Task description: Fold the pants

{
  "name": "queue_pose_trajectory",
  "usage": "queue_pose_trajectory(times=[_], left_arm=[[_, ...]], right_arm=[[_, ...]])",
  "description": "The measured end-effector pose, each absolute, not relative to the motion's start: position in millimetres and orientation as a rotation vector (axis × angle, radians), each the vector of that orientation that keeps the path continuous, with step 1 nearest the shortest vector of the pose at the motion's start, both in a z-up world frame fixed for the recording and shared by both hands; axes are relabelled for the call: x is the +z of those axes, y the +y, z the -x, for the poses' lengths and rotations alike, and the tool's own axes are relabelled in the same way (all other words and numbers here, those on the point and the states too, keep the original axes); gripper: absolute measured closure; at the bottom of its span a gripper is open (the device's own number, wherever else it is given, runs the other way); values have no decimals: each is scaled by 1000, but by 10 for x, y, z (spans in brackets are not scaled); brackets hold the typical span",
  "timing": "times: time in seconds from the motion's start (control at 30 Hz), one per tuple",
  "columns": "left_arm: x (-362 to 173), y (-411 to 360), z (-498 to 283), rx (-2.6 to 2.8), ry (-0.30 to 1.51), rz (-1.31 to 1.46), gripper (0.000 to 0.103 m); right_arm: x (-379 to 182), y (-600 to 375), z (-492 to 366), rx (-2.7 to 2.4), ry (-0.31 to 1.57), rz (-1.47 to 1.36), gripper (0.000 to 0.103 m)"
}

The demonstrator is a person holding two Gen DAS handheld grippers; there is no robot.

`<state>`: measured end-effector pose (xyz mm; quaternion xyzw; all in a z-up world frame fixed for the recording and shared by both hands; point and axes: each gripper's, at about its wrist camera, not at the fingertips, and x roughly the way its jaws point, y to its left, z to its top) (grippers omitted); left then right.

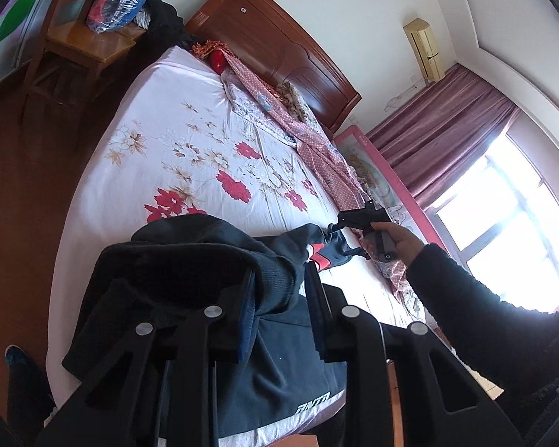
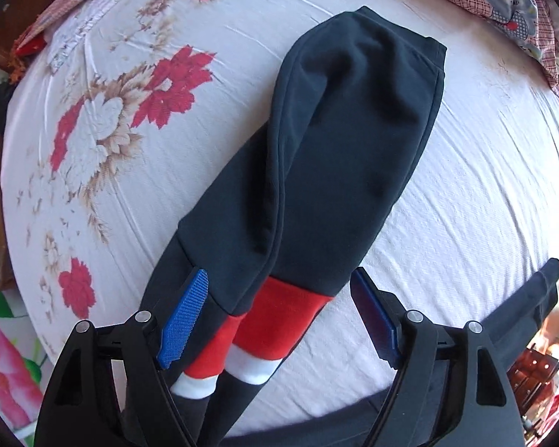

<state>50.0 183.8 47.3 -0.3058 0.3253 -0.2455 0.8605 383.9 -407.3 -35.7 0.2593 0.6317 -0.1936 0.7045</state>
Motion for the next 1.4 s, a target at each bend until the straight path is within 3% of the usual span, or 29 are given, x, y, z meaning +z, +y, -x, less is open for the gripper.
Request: queue_pose_trajectory(times=[0.13, 0.47, 0.5, 0.53, 0.57, 0.6, 0.63, 0.87, 1.17, 1.27, 1.3, 1.33, 1.4], left_arm=[[385, 1877, -506, -516, 675, 671, 82], [204, 2196, -549, -430, 715, 691, 84], [188, 2218, -542, -411, 722, 673, 83], [167, 2224, -521, -405, 739, 651, 75], [139, 2214, -512, -426, 758, 642, 70], [110, 2175, -505, -444, 783, 620, 55], [88, 2127, -482, -443, 804, 586, 48], [80, 1497, -277, -448, 878, 231, 29], [-257, 1409, -455, -432, 980, 361, 29], [-422, 1385, -557, -416, 1026, 396, 43], [-444, 1392, -574, -421, 1025, 413, 67], [-457, 1418, -595, -423, 1017, 440, 82], [-470, 1516, -671, -405, 989, 522, 93]], right_arm=[[-399, -4006, -3943, -407, 1388, -690, 25], [-723, -3674, -4124, -464, 1441, -591, 27], [-746, -3668, -4119, -431, 1427, -593, 47], [-779, -3670, -4105, -408, 1428, -593, 72], [-801, -3676, -4081, -378, 1425, -613, 77], [-790, -3673, -4067, -345, 1411, -609, 84], [-776, -3673, -4050, -322, 1398, -600, 87], [-723, -3740, -3913, -259, 1367, -613, 87], [-688, -3799, -3881, -235, 1343, -633, 87], [-658, -3795, -3887, -215, 1327, -640, 87], [-631, -3797, -3890, -200, 1313, -640, 90], [-600, -3791, -3893, -187, 1298, -637, 91], [-526, -3808, -3878, -150, 1262, -654, 92]])
